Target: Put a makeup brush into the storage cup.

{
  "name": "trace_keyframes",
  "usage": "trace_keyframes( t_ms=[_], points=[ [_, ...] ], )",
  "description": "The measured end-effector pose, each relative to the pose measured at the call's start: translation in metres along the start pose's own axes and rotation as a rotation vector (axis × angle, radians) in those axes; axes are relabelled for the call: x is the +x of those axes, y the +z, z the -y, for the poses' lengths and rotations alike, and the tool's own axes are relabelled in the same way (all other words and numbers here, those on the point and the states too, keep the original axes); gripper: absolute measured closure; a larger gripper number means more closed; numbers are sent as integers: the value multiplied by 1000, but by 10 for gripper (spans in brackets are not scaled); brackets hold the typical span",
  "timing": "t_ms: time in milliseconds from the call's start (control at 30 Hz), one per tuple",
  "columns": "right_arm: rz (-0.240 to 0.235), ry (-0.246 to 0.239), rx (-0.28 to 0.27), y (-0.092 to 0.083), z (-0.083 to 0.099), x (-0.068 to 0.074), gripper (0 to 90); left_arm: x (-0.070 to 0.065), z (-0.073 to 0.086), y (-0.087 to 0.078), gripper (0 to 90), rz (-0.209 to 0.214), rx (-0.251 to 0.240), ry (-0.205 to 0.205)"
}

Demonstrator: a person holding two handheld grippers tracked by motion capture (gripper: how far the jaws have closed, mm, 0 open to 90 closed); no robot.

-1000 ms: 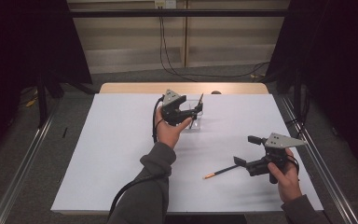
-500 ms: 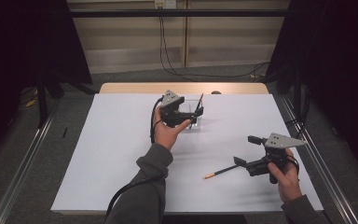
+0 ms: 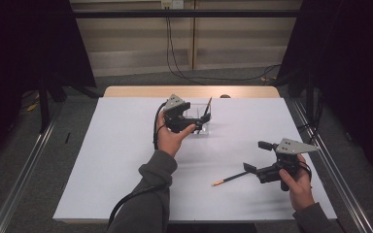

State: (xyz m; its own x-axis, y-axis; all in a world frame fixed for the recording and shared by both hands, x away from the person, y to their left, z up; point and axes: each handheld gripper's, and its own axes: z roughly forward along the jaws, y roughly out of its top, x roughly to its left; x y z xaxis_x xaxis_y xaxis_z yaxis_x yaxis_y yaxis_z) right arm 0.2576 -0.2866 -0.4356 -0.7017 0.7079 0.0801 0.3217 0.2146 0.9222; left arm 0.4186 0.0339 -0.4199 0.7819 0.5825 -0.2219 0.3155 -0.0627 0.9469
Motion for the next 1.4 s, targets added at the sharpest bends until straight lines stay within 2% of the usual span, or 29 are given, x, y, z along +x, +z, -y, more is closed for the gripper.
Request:
trace_keyframes(
  t_ms=[100, 133, 200, 300, 333, 433, 533, 633, 667, 700, 767, 800, 867, 967, 1067, 1133, 1167, 1200, 1267, 1333, 1400],
  points=[
    [-4, -4, 2, 1, 0, 0, 0, 0, 0, -3, 23, -3, 2, 5],
    [-2, -1, 4, 0, 0, 0, 0, 1, 0, -4, 22, 20, -8, -1],
    [-2, -3, 4, 0, 0, 0, 0, 1, 1, -6, 16, 22, -8, 0],
    [-4, -3, 4, 1, 0, 0, 0, 2, 3, -9, 5, 38, 7, 14],
    [-6, -5, 4, 1, 0, 0, 0, 1, 3, -10, 4, 19, 11, 11],
    [-5, -3, 4, 1, 0, 0, 0, 1, 3, -14, 4, 34, 10, 2],
    [-4, -5, 8, 1, 0, 0, 0, 1, 4, -17, 4, 46, 25, 19],
    [-2, -7, 8, 1, 0, 1, 0, -1, 5, -19, 4, 47, 38, 15],
    [-3, -7, 7, 1, 0, 1, 0, 0, 5, -20, 4, 61, 33, 18],
    [-1, -7, 8, 2, 0, 1, 0, 0, 6, -21, 4, 47, 37, 17],
    [-2, -7, 8, 2, 0, 1, 0, 1, 6, -24, 4, 48, 48, 21],
    [-6, -8, 7, 2, 0, 1, 0, 1, 7, -25, 5, 57, 37, 14],
    [-4, -9, 6, 2, 0, 1, 0, 1, 8, -27, 6, 43, 58, 30],
    [-2, -8, 9, 2, 0, 1, 0, 1, 9, -30, 7, 60, 52, 28],
    [-5, -9, 9, 2, 0, 1, 0, 1, 10, -33, 10, 42, 68, 34],
    [-5, -11, 9, 2, 0, 1, 0, 2, 11, -35, 10, 55, 69, 38],
    [-5, -10, 9, 2, 0, 1, 0, 2, 11, -36, 12, 35, 73, 36],
    [-4, -10, 10, 2, 0, 1, 0, 2, 12, -37, 12, 34, 77, 37],
    [-8, -7, 11, 2, 0, 1, 0, 3, 13, -39, 13, 54, 69, 34],
    [-8, -10, 14, 3, 1, 1, 0, 2, 13, -41, 14, 34, 80, 36],
    [-7, -10, 15, 3, 1, 2, 0, 3, 13, -43, 14, 32, 87, 47]
  ],
)
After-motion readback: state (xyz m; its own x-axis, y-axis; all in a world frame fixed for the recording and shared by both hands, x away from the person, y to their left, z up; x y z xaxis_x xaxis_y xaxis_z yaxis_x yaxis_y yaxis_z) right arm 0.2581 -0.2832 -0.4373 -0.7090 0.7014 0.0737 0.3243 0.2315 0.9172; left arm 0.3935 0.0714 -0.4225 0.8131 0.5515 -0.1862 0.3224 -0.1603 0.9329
